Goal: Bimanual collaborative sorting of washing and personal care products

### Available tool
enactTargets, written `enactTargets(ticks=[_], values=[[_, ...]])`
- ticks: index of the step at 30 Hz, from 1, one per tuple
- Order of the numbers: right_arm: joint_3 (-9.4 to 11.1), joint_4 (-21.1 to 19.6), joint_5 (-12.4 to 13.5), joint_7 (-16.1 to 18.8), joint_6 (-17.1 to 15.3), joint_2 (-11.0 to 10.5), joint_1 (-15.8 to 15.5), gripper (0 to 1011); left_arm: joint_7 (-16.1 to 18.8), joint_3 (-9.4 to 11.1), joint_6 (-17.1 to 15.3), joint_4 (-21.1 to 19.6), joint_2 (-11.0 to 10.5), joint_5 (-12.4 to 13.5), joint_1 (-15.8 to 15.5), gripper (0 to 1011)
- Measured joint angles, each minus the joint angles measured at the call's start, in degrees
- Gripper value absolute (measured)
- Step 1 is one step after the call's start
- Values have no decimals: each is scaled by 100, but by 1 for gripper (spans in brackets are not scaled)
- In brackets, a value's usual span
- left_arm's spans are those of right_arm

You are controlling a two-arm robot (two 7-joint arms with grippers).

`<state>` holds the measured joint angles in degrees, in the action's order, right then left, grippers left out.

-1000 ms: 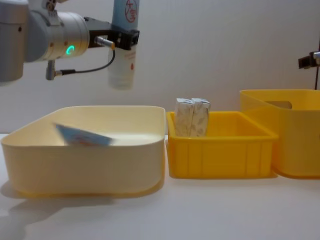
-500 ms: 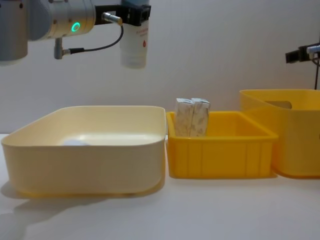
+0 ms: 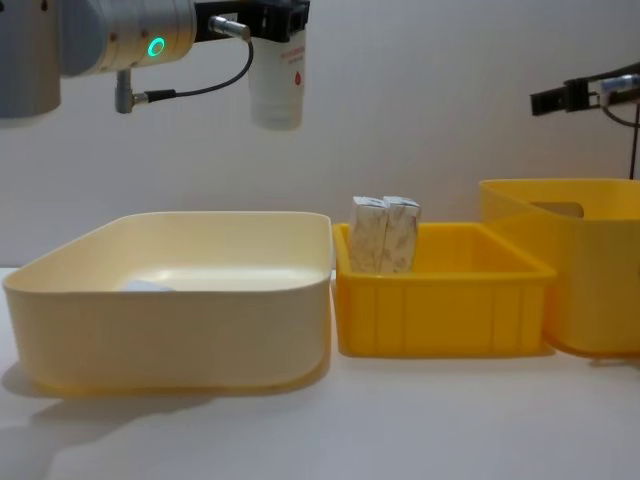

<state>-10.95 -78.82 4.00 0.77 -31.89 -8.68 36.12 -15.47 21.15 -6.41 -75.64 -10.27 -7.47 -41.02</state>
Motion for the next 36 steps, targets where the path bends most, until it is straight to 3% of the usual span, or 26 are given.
enactTargets(ticks=[9,23,36], values=[[-221,-56,-23,478,225,-151,-21,1001,-96,-42,-36,-110,17,-43,74,335],[-634,103,-142,1054,723,-171,85,1001,-208,-19,-58,-316,31,-102,123,336],[-959,280,-25,1860,873,-188,316,1001,-177,14,-48,-359,74,-18,121,335]])
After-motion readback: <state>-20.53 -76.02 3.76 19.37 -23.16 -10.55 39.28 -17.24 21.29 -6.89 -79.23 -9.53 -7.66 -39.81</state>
